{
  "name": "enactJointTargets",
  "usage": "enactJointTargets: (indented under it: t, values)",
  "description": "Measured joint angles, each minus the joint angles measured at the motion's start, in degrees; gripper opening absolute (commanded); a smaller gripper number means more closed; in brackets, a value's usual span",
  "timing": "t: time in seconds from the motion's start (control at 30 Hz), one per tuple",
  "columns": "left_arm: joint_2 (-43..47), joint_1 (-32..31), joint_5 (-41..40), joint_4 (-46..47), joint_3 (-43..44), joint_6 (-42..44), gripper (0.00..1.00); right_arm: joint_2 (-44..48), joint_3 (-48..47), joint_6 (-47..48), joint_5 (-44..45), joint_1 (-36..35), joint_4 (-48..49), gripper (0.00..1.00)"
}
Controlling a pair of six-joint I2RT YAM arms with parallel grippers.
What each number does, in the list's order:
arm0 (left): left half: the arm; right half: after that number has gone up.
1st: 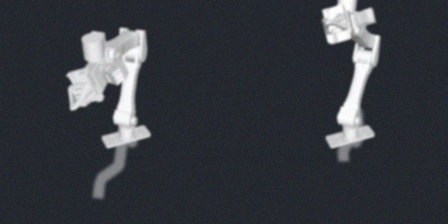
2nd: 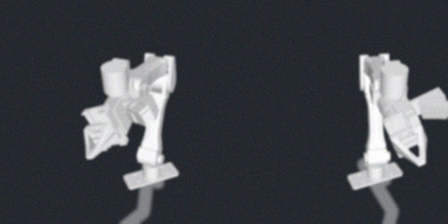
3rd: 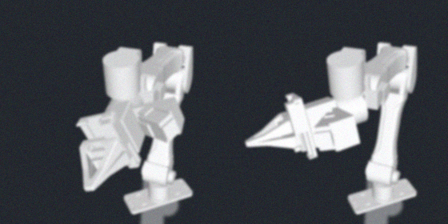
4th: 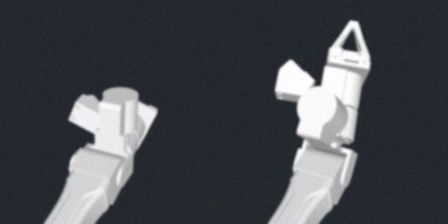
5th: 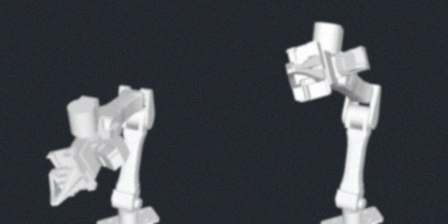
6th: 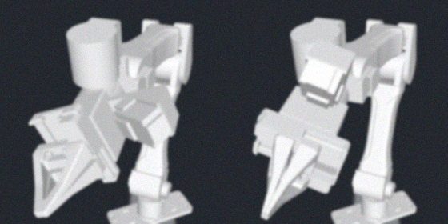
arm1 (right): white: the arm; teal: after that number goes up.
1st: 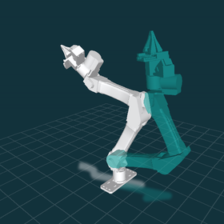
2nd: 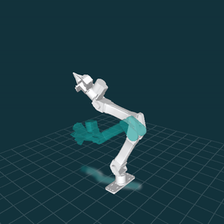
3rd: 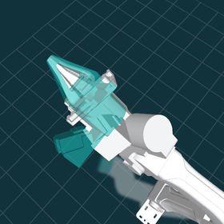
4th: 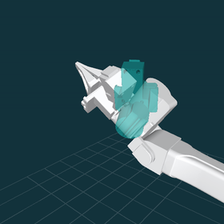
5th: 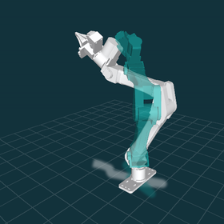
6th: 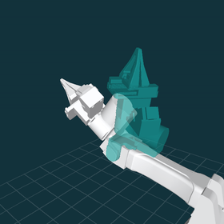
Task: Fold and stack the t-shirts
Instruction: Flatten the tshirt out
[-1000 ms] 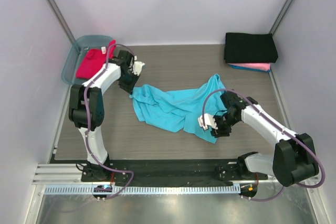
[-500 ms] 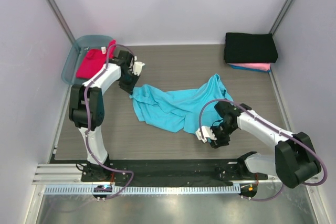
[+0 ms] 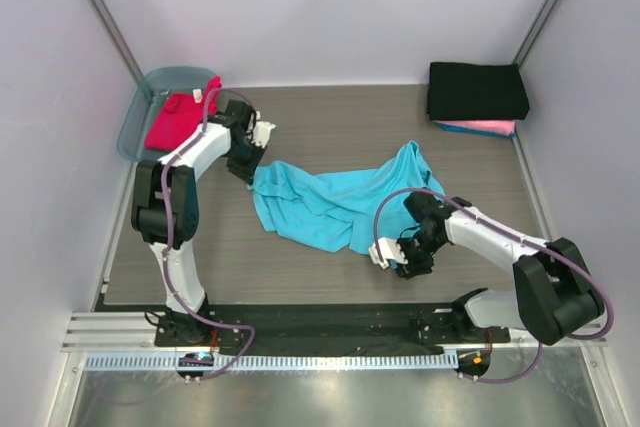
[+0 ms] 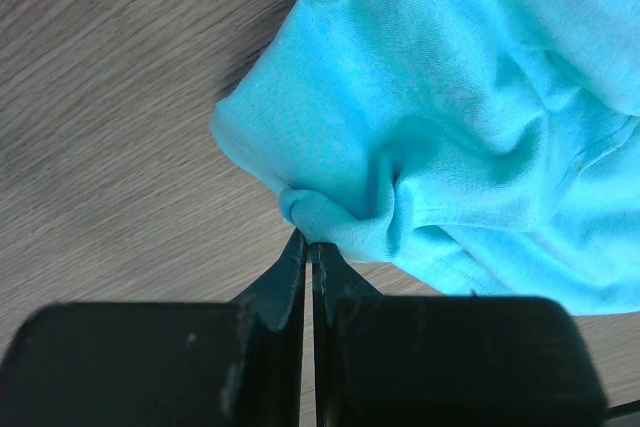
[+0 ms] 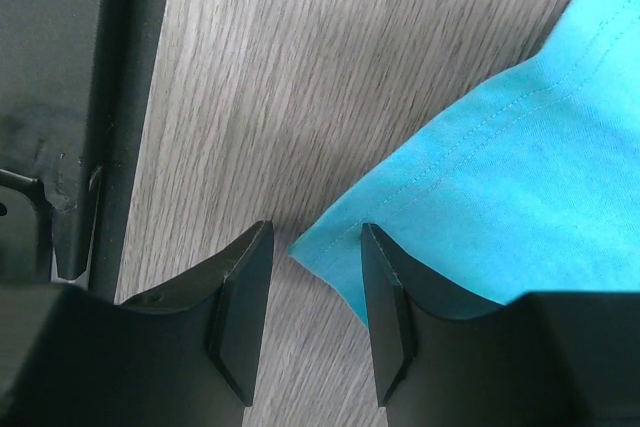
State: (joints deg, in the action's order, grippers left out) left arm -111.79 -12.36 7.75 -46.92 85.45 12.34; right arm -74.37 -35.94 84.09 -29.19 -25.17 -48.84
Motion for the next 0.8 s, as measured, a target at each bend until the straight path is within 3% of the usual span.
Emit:
enactJointTargets:
  t: [0.13,0.17,0.3,0.57,0.8]
  values:
    - [0.00,0.00,-0.02,0.02,-0.02,-0.07,0.00,0.20,0.26,0.07,0.13,0.00,0.46,0.40]
    - [0.00,0.00,-0.02,0.04,-0.02,-0.07,0.00,0.20,0.31,0.11,0.15,0.00,0.76,0.28]
    - [0.00,0.00,-0.02,0.02,-0.02,-0.07,0.00,0.20,0.44,-0.28,0.66,0.00,2.80,0.01]
    - [1.64,0.28,-0.28,-0.13,-0.02,0.68,0.00,2.89,-2.36,-7.41,8.17,-0.22,4.04,0.01]
    - [13.16,2.89,-1.70,-0.94,3.28,2.71,0.00,1.55,-24.59,-24.98,25.05,0.59,13.88,0.01]
